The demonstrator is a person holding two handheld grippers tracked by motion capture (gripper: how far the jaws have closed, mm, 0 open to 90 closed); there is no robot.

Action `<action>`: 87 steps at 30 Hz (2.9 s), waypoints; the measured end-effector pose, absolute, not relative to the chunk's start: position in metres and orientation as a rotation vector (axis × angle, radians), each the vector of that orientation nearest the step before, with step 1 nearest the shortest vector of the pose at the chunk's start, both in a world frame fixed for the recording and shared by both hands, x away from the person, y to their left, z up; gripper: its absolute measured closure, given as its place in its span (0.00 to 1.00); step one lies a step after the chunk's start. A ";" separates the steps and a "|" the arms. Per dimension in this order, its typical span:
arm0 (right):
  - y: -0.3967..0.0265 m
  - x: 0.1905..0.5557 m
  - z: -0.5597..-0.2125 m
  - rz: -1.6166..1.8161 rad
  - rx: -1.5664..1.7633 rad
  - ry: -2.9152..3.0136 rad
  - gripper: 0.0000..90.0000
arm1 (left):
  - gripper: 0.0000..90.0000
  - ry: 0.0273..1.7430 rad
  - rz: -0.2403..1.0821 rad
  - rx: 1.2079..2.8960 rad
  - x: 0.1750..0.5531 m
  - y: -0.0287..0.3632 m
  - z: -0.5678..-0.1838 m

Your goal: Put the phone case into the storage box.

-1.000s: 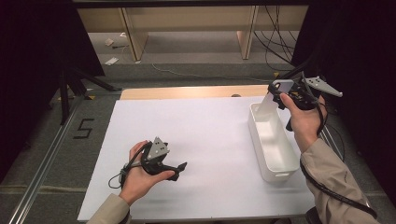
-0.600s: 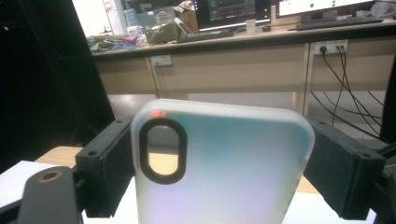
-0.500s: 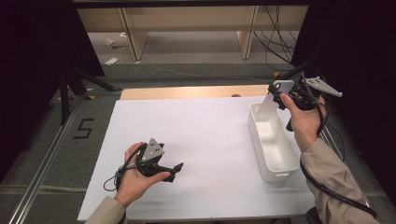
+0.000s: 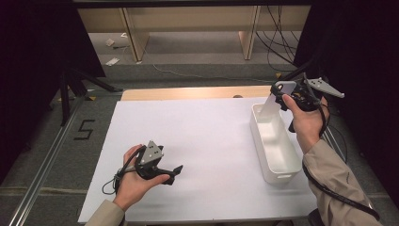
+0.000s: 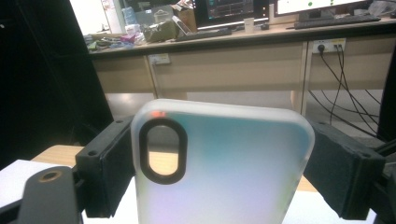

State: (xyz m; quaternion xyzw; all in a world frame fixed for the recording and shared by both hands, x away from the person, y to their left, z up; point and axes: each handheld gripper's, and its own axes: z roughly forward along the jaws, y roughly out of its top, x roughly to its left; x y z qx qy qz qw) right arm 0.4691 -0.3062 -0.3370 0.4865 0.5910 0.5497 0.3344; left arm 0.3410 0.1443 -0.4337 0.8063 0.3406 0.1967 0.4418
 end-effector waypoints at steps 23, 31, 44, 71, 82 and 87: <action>-0.301 0.474 -0.341 1.368 1.252 1.580 0.19 | 0.04 0.851 0.484 2.000 0.342 0.143 -0.436; -0.301 0.476 -0.341 1.353 1.257 1.586 0.19 | 0.04 0.853 0.485 2.005 0.342 0.144 -0.435; -0.300 0.481 -0.339 1.325 1.264 1.605 0.19 | 0.04 0.853 0.487 2.009 0.342 0.144 -0.436; -0.296 0.489 -0.341 1.271 1.256 1.633 0.19 | 0.04 0.851 0.489 2.014 0.343 0.144 -0.436; -0.295 0.493 -0.343 1.258 1.253 1.640 0.19 | 0.04 0.851 0.490 2.014 0.343 0.144 -0.437; -0.295 0.494 -0.344 1.255 1.256 1.642 0.19 | 0.04 0.850 0.489 2.016 0.343 0.144 -0.436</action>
